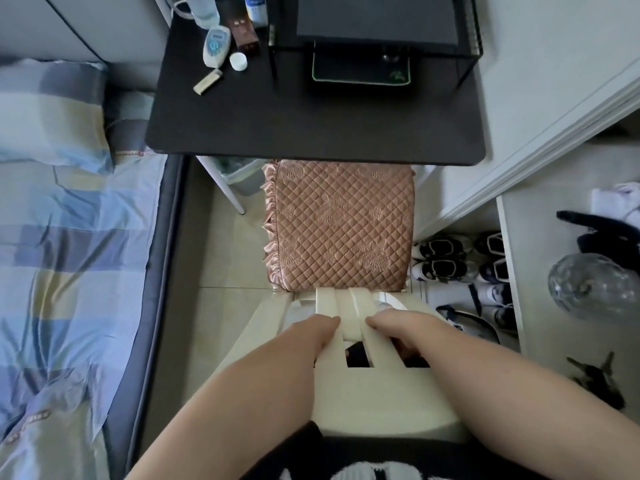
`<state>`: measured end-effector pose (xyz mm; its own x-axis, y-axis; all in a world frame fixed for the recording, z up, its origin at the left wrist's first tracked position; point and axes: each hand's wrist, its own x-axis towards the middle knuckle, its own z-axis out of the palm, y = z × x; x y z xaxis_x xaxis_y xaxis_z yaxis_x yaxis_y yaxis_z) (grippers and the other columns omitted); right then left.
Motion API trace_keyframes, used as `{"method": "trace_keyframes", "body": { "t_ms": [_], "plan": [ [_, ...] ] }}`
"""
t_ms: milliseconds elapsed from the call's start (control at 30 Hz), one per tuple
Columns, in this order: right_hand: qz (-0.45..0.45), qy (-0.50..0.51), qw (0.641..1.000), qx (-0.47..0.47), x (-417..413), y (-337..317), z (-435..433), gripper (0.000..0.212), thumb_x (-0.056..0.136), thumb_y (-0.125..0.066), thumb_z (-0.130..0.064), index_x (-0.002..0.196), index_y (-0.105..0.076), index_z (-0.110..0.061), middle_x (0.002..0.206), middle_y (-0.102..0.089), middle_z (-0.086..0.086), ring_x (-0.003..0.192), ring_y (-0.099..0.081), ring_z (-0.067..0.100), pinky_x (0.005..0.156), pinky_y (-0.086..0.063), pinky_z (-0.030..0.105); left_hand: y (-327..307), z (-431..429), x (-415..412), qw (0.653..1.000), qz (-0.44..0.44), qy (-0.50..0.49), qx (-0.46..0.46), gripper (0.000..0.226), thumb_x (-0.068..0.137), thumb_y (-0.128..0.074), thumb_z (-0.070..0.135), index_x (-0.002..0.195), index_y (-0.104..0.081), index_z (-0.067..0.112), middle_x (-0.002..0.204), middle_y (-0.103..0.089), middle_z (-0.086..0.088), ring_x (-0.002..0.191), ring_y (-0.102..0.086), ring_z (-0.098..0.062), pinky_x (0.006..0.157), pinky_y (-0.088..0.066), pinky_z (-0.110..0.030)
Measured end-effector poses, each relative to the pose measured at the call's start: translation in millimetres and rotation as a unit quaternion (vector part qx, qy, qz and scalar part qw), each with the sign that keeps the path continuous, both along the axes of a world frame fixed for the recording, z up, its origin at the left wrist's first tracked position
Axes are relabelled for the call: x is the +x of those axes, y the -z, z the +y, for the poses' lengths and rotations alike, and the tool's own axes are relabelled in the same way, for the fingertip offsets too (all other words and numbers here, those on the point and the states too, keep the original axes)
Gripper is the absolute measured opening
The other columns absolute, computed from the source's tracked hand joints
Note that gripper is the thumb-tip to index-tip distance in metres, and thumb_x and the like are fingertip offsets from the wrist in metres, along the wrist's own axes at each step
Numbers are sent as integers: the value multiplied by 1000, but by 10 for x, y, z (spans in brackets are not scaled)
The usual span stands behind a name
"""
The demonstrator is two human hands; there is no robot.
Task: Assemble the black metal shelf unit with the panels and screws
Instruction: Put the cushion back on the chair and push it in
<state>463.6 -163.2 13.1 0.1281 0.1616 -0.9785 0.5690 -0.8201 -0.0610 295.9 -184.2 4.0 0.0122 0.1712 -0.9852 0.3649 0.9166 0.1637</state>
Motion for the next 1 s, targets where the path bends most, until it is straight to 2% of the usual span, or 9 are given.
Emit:
{"method": "trace_keyframes", "body": {
  "t_ms": [67,267,400,533,600,700,800,900,1000],
  "plan": [
    [12,10,1000,2,34,-18,120,18,101,-48,-26,116,-48,-17,110,-67,18,92,-71,35,82,-60,55,0,136,35,1000,13,21,17,52,99,-49,44,135,-51,6,125,-65,-18,116,-63,-35,103,-49,-46],
    [18,-9,1000,6,271,-59,642,33,98,-48,-25,127,-46,-10,116,-67,23,99,-71,40,88,-57,59,-71,595,259,988,83,123,32,61,98,-41,57,139,-51,13,130,-62,-9,116,-61,-28,105,-46,-41],
    [15,-41,999,22,420,-63,1011,40,97,-50,-27,134,-45,-12,120,-64,18,102,-69,35,87,-59,55,-48,937,440,993,67,90,34,61,102,-43,50,141,-47,4,139,-58,-14,126,-57,-30,108,-45,-41],
    [2,-76,997,27,451,-57,1374,50,98,-52,-30,141,-39,-10,129,-60,18,110,-66,35,90,-58,54,-68,1241,471,997,62,40,8,59,99,-46,52,140,-46,10,130,-64,-12,120,-62,-30,107,-46,-42],
    [2,-63,998,23,439,-44,1576,49,98,-52,-30,141,-39,-10,128,-61,18,108,-67,35,89,-58,55,-28,1455,448,997,57,48,2,60,98,-46,53,139,-48,10,129,-66,-11,119,-63,-30,107,-46,-42],
    [13,-36,999,3,363,13,1900,40,100,-51,-31,133,-44,-10,115,-65,19,95,-70,36,80,-60,56,34,1818,347,990,86,113,10,60,98,-42,58,136,-53,12,129,-65,-9,116,-63,-28,106,-46,-40],
    [12,-12,1000,-10,242,42,2194,31,101,-52,-32,123,-46,-11,105,-68,20,88,-72,36,77,-61,58,89,2176,230,987,89,134,4,59,98,-43,57,137,-53,13,128,-63,-10,114,-62,-29,105,-47,-40],
    [11,15,1000,-22,119,88,2439,31,101,-55,-34,120,-48,-11,105,-70,21,90,-73,37,80,-60,59,87,2491,104,981,92,171,9,59,99,-43,57,139,-53,14,133,-61,-10,119,-59,-30,106,-46,-40],
    [23,37,998,-37,25,154,2629,39,102,-54,-34,128,-52,-5,118,-69,22,106,-70,39,93,-55,59,68,2761,-7,970,91,224,38,55,101,-42,51,143,-48,15,140,-57,-10,126,-56,-29,109,-43,-39]
  ]
}}
